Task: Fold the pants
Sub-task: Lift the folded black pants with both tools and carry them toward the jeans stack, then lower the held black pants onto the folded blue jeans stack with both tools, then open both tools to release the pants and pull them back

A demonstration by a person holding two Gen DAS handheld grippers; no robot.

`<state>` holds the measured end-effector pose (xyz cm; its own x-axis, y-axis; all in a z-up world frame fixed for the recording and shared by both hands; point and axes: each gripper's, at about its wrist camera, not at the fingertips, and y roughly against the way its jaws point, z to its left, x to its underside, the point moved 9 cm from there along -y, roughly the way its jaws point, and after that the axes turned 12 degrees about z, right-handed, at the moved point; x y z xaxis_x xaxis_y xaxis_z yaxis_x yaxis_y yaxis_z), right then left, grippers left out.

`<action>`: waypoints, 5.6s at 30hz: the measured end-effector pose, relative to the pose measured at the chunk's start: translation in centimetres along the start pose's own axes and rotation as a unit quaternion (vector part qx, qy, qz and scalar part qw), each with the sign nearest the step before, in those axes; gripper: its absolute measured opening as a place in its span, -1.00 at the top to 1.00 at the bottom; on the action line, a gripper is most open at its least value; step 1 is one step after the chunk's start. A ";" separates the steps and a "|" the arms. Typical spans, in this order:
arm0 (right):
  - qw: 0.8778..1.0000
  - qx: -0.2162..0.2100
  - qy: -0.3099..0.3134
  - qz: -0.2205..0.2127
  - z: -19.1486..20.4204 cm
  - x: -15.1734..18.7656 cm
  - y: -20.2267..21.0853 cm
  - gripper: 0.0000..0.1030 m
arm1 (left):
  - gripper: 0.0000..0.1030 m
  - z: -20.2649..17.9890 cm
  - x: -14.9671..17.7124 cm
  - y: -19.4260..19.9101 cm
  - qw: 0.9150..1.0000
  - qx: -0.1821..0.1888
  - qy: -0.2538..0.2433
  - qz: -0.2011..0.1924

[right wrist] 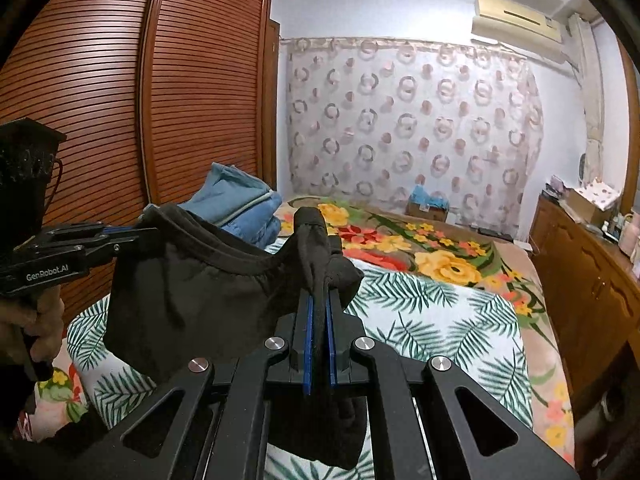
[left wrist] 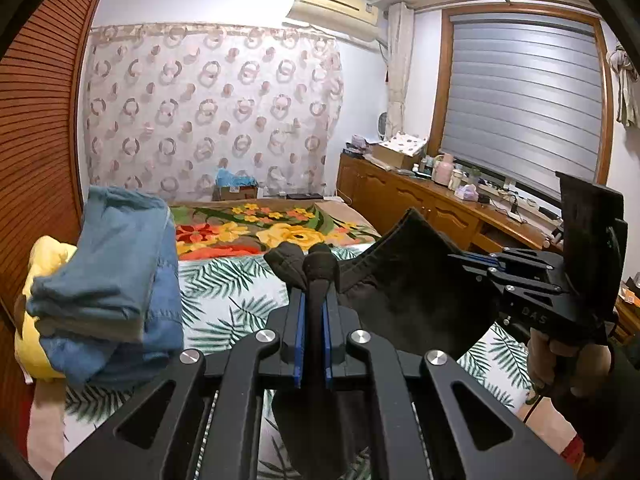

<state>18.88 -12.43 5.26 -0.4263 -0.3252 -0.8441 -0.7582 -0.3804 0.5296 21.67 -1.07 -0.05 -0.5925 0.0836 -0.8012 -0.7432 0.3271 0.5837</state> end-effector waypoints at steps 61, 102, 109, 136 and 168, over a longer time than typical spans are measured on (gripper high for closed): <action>0.972 -0.087 0.206 -0.066 0.3 -13.0 -19.2 0.90 | 0.84 19.0 -4.2 0.2 0.977 -0.174 0.112 -0.054; 0.969 -0.180 0.170 0.015 -5.0 -15.1 -18.2 0.44 | 0.73 22.4 1.1 -2.9 0.952 -0.232 0.198 0.006; 0.963 -0.201 0.175 0.047 -5.8 -12.4 -19.0 0.44 | 0.64 22.6 1.3 -3.2 0.951 -0.233 0.201 0.011; 0.974 -0.184 0.123 0.054 -4.4 -11.8 -21.2 0.06 | -0.61 20.8 0.7 -2.7 0.963 -0.205 0.175 0.035; 0.996 -0.083 0.017 0.029 -6.6 -2.1 -3.5 -0.46 | -0.62 9.8 0.5 2.1 0.980 -0.173 0.093 0.012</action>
<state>25.68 -16.11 5.73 -0.4478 -0.3778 -0.8104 -0.6402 -0.4972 0.5856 22.86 8.91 -0.53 -0.6339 -0.0970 -0.7673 -0.7700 -0.0148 0.6379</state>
